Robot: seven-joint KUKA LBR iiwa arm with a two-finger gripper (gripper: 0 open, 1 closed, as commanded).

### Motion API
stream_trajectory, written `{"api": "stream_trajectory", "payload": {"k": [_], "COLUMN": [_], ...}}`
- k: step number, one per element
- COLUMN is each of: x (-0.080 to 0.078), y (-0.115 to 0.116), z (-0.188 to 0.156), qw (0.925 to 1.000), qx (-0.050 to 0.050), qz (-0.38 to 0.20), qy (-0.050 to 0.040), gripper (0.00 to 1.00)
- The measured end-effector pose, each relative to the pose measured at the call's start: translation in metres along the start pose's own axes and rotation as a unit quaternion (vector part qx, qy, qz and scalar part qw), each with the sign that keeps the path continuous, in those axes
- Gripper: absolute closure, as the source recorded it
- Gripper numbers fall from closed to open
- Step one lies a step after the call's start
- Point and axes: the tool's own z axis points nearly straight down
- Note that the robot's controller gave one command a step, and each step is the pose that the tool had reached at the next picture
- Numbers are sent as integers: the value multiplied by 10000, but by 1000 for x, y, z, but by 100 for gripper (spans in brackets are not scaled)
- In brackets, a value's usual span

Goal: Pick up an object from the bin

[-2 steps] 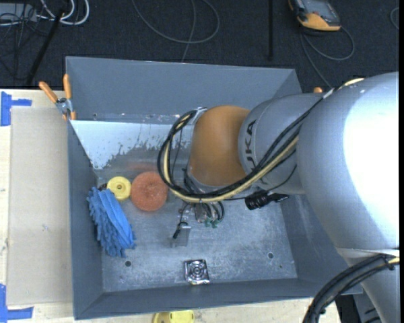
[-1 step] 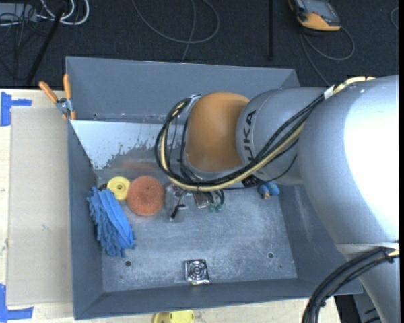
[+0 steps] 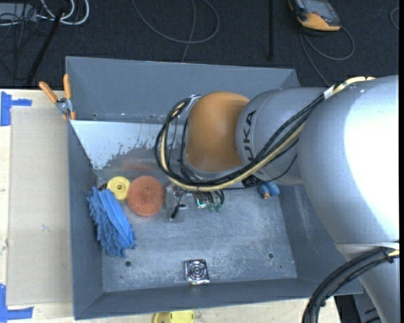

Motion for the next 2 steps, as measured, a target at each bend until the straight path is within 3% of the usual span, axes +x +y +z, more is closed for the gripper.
{"api": "stream_trajectory", "payload": {"k": [1, 2], "x": [0, -6], "y": [0, 23], "z": [0, 0], "qw": [10000, 9980], "qx": [0, 12], "qz": [-2, -635], "qy": [2, 9], "gripper": [0, 0]}}
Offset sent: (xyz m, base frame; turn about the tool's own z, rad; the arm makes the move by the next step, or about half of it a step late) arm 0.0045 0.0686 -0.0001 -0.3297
